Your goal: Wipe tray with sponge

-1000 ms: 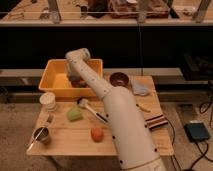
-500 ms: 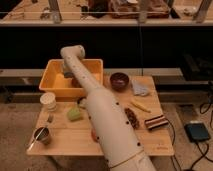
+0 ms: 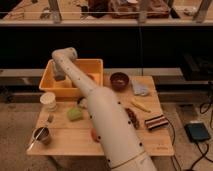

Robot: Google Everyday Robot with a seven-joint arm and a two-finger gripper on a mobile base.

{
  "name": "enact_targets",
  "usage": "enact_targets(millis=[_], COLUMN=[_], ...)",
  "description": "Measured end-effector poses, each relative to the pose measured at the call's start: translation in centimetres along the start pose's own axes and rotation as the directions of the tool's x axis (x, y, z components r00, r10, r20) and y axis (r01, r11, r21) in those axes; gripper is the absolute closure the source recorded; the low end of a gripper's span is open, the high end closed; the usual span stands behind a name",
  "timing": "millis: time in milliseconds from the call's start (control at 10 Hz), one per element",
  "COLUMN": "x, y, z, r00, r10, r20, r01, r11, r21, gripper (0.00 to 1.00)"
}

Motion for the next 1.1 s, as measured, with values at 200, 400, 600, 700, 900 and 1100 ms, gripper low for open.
enact_targets(millis=[200,400,600,700,900,1100], x=[-1.4,-3.0,-5.1,-5.8,-6.3,-4.9], y=[-0.9,-0.1,3.1,4.4,7.9,9.5], z=[-0.1,-0.2,-1.1,-1.6,-2.7,-2.8], r00=[0.999,0.998,0.997,0.997,0.999,0.999], r10=[-0.047,-0.064,-0.062,-0.059,-0.025,-0.003], r20=[0.003,0.019,0.042,0.048,0.049,0.038], r01=[0.047,0.063,0.062,0.059,0.026,0.005], r11=[0.999,0.998,0.998,0.998,0.999,0.999], r21=[0.021,0.022,0.013,0.005,-0.032,-0.049], gripper=[0.8,0.8,0.8,0.8,0.8,0.8])
